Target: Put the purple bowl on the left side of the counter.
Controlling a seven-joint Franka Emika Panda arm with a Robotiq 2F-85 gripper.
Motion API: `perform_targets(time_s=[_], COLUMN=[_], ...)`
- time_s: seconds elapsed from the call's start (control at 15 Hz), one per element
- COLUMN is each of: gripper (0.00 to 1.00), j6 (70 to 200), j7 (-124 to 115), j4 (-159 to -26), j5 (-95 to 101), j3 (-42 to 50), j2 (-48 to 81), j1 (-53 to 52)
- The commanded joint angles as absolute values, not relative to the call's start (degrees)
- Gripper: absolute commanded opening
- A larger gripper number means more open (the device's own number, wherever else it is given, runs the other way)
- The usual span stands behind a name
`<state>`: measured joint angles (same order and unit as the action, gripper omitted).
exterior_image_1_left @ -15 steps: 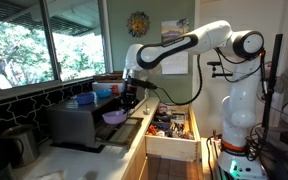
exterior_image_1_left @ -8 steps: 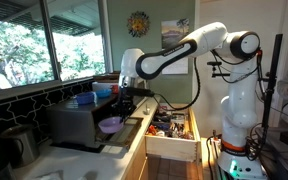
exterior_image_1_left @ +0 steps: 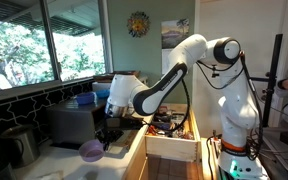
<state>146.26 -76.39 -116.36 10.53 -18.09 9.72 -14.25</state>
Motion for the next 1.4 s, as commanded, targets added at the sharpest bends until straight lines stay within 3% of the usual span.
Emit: perform_targets(time_s=[0.0,0.33,1.33], gripper=[0.04,0.01,0.01], j6=[146.3,149.3,139.8], j7=[-75.7,-97.1,-100.5], j4=[-115.8,-113.0,-100.7], j5=[9.7,23.1,17.8], j3=[-15.4,-8.5,-6.2], j2=[10.1,14.6,26.3], j1=[-16.5,-20.5,-24.5])
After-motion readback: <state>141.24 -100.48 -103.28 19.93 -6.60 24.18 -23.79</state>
